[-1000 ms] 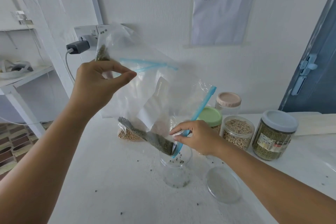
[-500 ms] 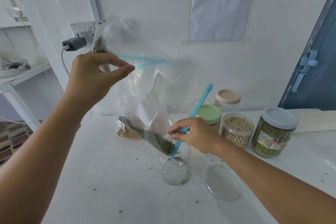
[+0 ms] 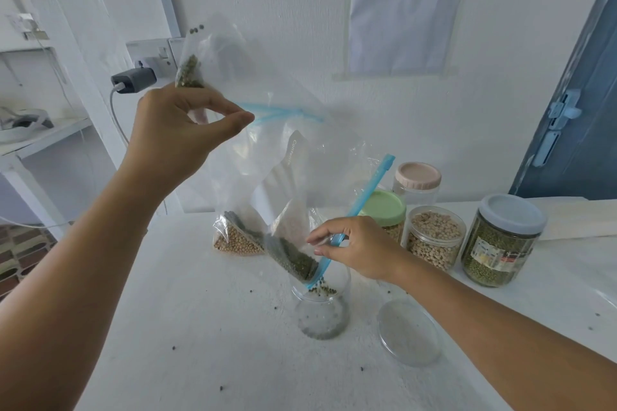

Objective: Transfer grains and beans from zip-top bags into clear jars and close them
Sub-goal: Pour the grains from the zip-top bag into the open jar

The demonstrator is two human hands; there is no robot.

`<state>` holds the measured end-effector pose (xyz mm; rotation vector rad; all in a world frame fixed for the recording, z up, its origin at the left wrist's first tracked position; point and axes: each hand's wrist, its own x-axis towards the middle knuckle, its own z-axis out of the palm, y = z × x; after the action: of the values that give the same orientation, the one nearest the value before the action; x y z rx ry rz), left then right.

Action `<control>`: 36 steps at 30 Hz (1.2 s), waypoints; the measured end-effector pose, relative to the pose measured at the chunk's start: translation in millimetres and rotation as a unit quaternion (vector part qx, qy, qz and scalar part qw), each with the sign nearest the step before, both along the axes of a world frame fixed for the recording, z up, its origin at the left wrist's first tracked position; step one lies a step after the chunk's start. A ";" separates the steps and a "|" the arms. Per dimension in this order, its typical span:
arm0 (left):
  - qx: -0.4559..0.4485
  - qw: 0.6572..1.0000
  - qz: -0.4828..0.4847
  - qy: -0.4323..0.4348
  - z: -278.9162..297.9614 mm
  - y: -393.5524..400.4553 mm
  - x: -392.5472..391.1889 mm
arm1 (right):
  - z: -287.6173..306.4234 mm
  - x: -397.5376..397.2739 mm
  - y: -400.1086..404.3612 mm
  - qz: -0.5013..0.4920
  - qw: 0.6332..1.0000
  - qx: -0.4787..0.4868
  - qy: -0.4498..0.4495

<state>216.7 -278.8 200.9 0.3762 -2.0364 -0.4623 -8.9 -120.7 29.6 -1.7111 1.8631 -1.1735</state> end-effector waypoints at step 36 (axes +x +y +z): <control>0.007 1.000 -0.002 -0.004 -2.8 -4.1 1.3 | -2.9 -1.4 -0.6 -0.005 1.000 -0.007 0.015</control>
<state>218.0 -282.8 198.1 0.3830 -2.0430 -0.4796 -10.3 -121.4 26.7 -1.7381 1.8868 -1.1735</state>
